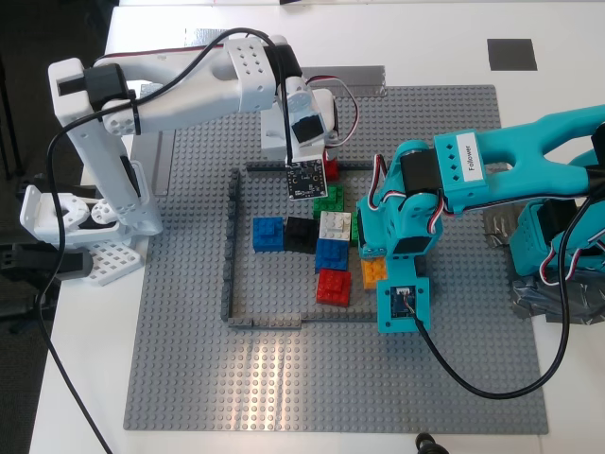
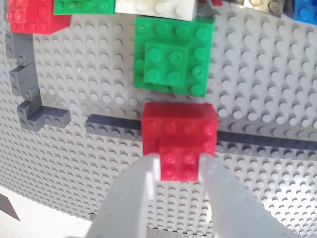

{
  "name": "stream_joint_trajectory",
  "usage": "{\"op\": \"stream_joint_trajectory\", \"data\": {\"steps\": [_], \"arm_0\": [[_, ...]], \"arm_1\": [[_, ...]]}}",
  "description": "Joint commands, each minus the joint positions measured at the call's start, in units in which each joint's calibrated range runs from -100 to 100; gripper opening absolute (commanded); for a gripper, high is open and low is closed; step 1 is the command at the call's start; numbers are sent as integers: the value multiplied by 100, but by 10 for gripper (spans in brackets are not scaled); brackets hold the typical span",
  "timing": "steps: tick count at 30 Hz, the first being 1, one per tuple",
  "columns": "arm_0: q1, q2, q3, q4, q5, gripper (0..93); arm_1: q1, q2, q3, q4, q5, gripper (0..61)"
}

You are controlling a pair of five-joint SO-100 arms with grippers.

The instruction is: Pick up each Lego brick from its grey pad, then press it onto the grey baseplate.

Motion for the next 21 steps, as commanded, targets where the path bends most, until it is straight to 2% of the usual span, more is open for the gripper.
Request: {"op": "stream_joint_trajectory", "data": {"steps": [1,19,21], "arm_0": [[138,-27,-14,-87,-20,0],[392,-19,194,-331,24,0],[385,-19,239,-331,24,0]], "arm_1": [[141,-137,-267,-36,84,2],[395,-240,58,-20,230,7],[395,-240,104,-28,245,69]]}}
